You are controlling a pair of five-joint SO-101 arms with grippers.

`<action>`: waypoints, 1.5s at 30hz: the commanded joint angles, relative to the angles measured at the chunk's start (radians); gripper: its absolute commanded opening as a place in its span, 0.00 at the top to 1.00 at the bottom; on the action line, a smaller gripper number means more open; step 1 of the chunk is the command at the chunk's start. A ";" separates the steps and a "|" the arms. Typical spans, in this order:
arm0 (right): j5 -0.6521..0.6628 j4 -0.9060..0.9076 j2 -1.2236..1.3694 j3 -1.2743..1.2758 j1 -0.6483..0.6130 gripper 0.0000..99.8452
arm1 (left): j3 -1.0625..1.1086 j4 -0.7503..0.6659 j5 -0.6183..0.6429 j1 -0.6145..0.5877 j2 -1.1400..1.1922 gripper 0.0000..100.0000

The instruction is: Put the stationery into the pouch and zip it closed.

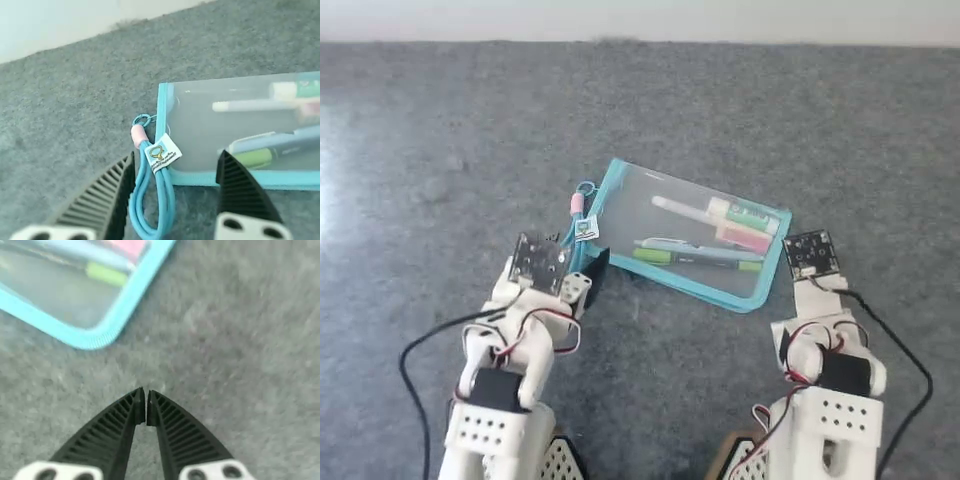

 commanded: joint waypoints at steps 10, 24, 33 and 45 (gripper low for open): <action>-0.017 -0.074 -0.002 0.064 0.005 0.99 | 0.016 0.310 0.011 -0.028 -0.244 0.75; -0.017 0.088 -0.486 0.193 0.001 0.99 | 0.016 0.632 0.011 -0.028 -0.244 0.76; -0.011 0.073 -0.486 0.265 0.001 0.99 | 0.016 0.632 0.011 -0.026 -0.244 0.76; -0.009 0.070 -0.498 0.265 0.001 0.99 | 0.016 0.632 0.011 -0.026 -0.244 0.76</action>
